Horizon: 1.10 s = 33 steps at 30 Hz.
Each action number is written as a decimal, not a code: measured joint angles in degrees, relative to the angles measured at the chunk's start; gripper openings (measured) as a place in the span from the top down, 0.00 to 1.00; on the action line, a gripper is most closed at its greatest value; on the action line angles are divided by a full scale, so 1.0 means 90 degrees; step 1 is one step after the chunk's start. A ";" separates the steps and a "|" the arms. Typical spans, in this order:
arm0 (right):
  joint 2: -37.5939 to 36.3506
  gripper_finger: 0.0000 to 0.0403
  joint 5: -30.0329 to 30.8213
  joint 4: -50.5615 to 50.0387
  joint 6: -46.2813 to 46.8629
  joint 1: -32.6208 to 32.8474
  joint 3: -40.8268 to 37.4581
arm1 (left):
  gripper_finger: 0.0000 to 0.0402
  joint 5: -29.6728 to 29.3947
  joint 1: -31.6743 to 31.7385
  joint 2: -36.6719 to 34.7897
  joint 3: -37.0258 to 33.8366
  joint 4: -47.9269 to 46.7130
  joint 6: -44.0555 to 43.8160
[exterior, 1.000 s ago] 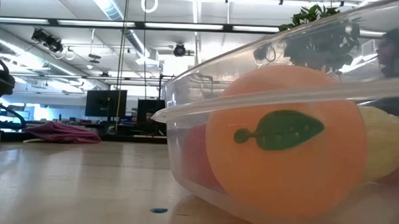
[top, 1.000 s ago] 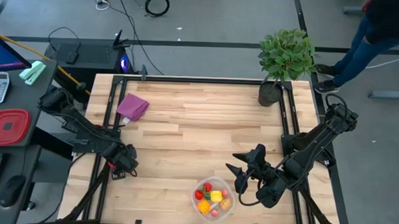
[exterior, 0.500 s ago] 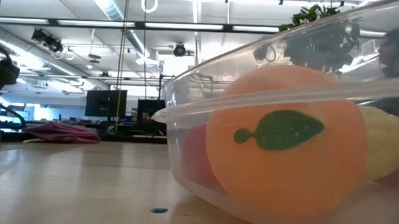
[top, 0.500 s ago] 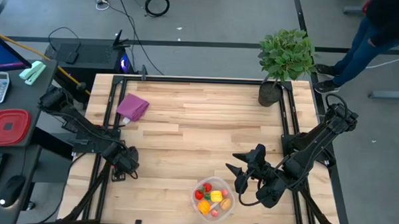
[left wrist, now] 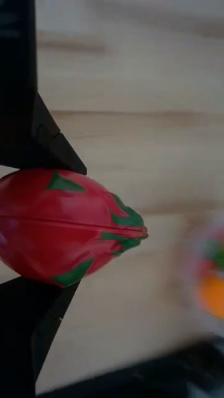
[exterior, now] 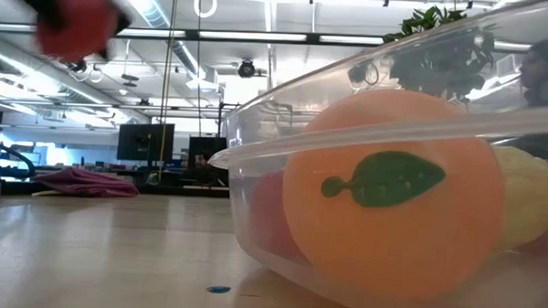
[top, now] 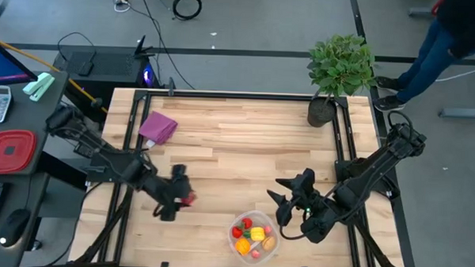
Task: Pick and placing Produce into tupperware
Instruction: Put the dragonfruit into the transparent bin
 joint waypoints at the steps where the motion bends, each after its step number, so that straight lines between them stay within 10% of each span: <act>1: 0.0001 0.39 -0.0001 0.0001 0.0000 -0.0028 0.0000 | 0.43 -0.0012 0.0143 0.0058 0.0068 0.0396 0.0391; 16: -0.0002 0.39 0.0001 -0.0006 -0.0237 -0.0472 -0.0002 | 0.42 0.1748 0.1205 0.2954 0.1897 0.3163 0.3497; 33: -0.0002 0.39 -0.0284 -0.0027 -0.0338 -0.0468 -0.0002 | 0.45 0.2471 0.0823 0.5724 0.4219 0.3438 0.3102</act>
